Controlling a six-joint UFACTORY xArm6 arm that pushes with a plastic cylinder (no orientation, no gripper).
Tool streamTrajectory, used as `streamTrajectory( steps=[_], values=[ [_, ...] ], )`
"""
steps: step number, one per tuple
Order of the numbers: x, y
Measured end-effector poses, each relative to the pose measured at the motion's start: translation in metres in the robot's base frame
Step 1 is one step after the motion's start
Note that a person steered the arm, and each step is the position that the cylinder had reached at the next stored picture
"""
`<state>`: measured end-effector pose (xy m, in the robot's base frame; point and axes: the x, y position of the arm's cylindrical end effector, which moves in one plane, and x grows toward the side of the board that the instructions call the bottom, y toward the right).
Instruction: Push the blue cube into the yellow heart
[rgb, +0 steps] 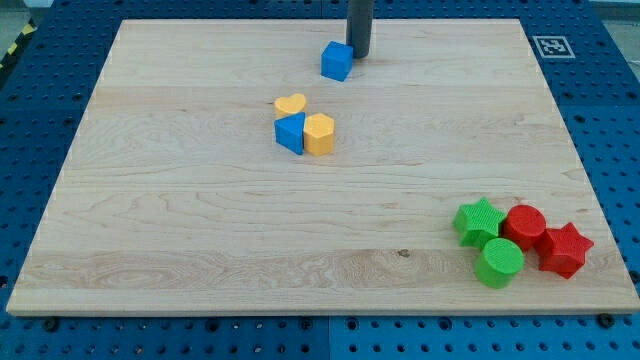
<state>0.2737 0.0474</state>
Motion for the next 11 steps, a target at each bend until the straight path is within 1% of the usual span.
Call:
streamTrajectory(
  steps=[1, 2, 3, 5, 6, 8, 9, 10, 11],
  values=[
    [0.016, -0.009],
    [0.022, -0.025],
    [0.020, -0.035],
    [0.020, -0.078],
    [0.027, -0.089],
    [0.059, -0.102],
    [0.051, -0.106],
    [0.038, -0.036],
    [0.036, 0.062]
  ],
)
